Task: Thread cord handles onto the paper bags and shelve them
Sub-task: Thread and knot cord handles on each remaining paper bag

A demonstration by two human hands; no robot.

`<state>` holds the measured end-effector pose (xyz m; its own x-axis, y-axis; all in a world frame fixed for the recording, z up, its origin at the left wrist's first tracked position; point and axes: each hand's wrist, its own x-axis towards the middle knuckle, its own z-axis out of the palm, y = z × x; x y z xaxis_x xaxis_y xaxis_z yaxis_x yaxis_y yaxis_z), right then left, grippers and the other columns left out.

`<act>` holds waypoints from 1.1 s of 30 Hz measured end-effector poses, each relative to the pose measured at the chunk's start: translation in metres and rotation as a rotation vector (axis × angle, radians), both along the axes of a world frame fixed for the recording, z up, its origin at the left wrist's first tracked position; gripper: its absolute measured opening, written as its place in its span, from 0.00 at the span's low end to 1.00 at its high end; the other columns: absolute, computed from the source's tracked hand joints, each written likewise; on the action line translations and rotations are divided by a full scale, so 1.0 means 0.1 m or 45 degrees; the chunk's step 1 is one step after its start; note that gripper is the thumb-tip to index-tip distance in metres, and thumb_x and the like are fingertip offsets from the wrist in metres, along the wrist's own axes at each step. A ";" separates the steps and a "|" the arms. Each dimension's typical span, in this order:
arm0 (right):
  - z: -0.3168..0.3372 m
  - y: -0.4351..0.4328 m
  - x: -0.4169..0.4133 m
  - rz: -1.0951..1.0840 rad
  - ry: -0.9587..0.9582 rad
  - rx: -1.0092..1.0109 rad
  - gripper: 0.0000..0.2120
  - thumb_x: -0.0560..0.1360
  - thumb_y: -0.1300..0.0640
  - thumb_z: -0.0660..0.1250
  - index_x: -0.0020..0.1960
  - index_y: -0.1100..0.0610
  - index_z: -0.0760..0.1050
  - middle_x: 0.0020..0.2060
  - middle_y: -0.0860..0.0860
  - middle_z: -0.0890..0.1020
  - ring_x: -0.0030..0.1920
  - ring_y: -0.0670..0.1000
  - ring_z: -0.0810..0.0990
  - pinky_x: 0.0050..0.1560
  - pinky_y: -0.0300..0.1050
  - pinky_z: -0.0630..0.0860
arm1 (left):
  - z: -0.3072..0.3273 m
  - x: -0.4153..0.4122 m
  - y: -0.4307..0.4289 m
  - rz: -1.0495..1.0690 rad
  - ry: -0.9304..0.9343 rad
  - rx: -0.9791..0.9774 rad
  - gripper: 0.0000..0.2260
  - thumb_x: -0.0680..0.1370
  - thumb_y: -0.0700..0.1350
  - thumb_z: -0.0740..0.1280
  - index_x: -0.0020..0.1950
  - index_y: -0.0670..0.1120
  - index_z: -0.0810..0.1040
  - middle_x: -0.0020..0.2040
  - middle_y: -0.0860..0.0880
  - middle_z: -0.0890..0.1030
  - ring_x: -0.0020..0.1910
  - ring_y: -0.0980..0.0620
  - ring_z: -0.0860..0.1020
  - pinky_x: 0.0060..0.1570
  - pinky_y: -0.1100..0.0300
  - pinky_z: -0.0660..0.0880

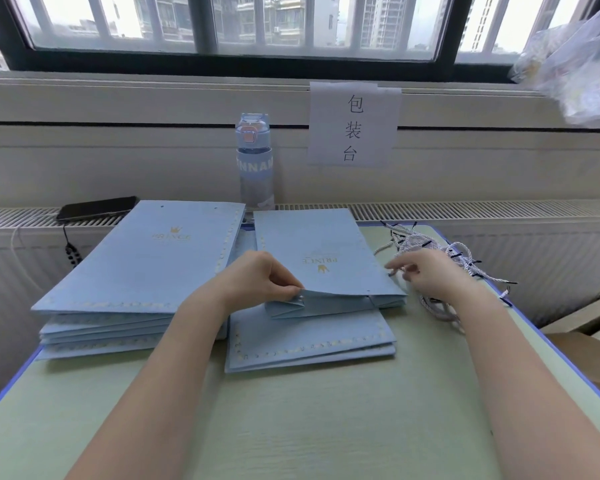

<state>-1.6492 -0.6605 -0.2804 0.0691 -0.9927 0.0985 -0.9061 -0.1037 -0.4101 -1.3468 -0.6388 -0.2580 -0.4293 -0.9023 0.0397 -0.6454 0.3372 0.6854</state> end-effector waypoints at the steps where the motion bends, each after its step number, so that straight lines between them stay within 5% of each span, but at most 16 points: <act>1: -0.03 -0.01 -0.03 -0.010 0.046 0.035 0.18 0.74 0.68 0.61 0.57 0.52 0.81 0.50 0.49 0.82 0.46 0.47 0.74 0.48 0.35 0.65 | 0.01 0.00 0.00 -0.002 -0.009 0.001 0.05 0.75 0.42 0.70 0.48 0.48 0.86 0.40 0.59 0.84 0.37 0.68 0.79 0.36 0.76 0.70; 6: -0.11 -0.10 -0.04 -0.040 0.017 -0.056 0.07 0.73 0.63 0.69 0.49 0.56 0.83 0.46 0.51 0.82 0.43 0.49 0.74 0.44 0.38 0.64 | 0.02 0.01 0.01 0.001 -0.016 -0.022 0.05 0.75 0.43 0.71 0.48 0.48 0.86 0.42 0.57 0.84 0.38 0.69 0.79 0.35 0.77 0.70; 11: -0.13 -0.14 0.01 -0.175 0.021 -0.278 0.06 0.78 0.61 0.62 0.51 0.57 0.78 0.48 0.53 0.80 0.56 0.57 0.73 0.56 0.53 0.71 | -0.05 -0.04 0.01 0.029 0.080 -0.068 0.04 0.74 0.42 0.73 0.47 0.47 0.86 0.38 0.61 0.83 0.39 0.67 0.80 0.38 0.75 0.71; 15: 0.18 0.10 0.26 0.064 -0.429 -0.510 0.08 0.78 0.63 0.62 0.50 0.54 0.78 0.39 0.47 0.82 0.42 0.46 0.78 0.45 0.32 0.71 | -0.06 -0.07 0.02 0.014 0.071 -0.097 0.02 0.72 0.43 0.74 0.43 0.47 0.86 0.35 0.59 0.83 0.37 0.65 0.80 0.38 0.73 0.73; 20: 0.14 0.27 0.82 0.461 -0.635 -0.189 0.11 0.75 0.65 0.67 0.49 0.49 0.81 0.42 0.46 0.83 0.45 0.41 0.80 0.52 0.33 0.74 | -0.07 -0.01 -0.03 -0.016 -0.083 -0.063 0.07 0.69 0.49 0.77 0.38 0.47 0.83 0.37 0.55 0.84 0.40 0.63 0.80 0.43 0.69 0.75; 24: 0.04 0.30 1.05 0.475 -0.900 -0.067 0.09 0.71 0.66 0.72 0.39 0.53 0.76 0.34 0.46 0.80 0.37 0.42 0.77 0.45 0.35 0.74 | -0.09 -0.01 -0.04 -0.001 -0.161 -0.086 0.09 0.68 0.51 0.77 0.39 0.47 0.82 0.38 0.56 0.82 0.38 0.70 0.75 0.36 0.77 0.67; 27: 0.09 0.31 1.03 0.479 -1.117 -0.040 0.09 0.74 0.68 0.66 0.45 0.55 0.76 0.37 0.48 0.81 0.37 0.44 0.81 0.45 0.37 0.76 | -0.09 0.00 -0.04 -0.015 -0.155 -0.080 0.08 0.69 0.50 0.77 0.40 0.47 0.82 0.40 0.56 0.82 0.41 0.69 0.76 0.38 0.78 0.67; 33: -0.04 0.17 0.81 0.219 -0.186 -0.210 0.16 0.76 0.66 0.63 0.62 0.54 0.76 0.52 0.50 0.80 0.50 0.51 0.78 0.54 0.42 0.72 | -0.10 -0.01 -0.04 -0.011 -0.134 -0.094 0.09 0.68 0.50 0.77 0.39 0.47 0.82 0.40 0.55 0.83 0.44 0.63 0.79 0.42 0.73 0.73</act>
